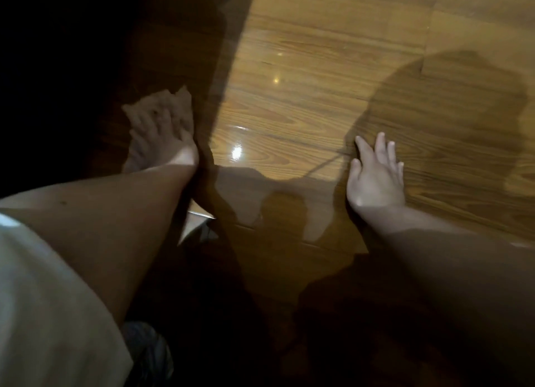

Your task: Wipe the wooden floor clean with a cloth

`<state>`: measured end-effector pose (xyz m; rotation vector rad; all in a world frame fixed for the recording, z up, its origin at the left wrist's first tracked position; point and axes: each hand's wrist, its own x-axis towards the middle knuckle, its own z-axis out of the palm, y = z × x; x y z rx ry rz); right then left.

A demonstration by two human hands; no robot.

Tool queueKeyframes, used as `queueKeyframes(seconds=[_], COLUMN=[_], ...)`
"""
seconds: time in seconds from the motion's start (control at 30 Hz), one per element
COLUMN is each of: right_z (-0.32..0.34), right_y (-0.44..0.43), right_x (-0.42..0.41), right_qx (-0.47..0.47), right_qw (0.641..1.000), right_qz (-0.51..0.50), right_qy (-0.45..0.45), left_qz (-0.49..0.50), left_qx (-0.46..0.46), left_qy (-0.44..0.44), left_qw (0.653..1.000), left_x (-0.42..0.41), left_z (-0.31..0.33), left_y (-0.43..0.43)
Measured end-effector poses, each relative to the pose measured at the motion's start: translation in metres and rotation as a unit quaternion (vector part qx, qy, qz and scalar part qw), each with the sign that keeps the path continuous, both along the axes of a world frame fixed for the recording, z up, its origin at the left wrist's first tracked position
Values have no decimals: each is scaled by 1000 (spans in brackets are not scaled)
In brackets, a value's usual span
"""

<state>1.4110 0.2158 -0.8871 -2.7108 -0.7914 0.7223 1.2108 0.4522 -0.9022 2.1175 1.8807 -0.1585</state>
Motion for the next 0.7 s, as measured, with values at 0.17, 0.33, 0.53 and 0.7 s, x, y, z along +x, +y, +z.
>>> queueKeyframes(seconds=[0.17, 0.33, 0.53, 0.7], right_z=[11, 25, 12, 24], right_y=[0, -15, -64, -76], right_x=[1, -7, -54, -60], right_qx=[-21, -1, 47, 66], right_qw=[998, 990, 987, 984], right_qz=[24, 55, 47, -2], right_qy=[58, 129, 146, 164], left_qz=[-202, -292, 165, 247], left_qx=[-46, -250, -414, -457], left_qy=[-135, -227, -486, -479], left_qw=[969, 895, 752, 708], left_x=[35, 56, 73, 88], left_z=[2, 6, 46, 80], left_y=[-76, -189, -192, -195])
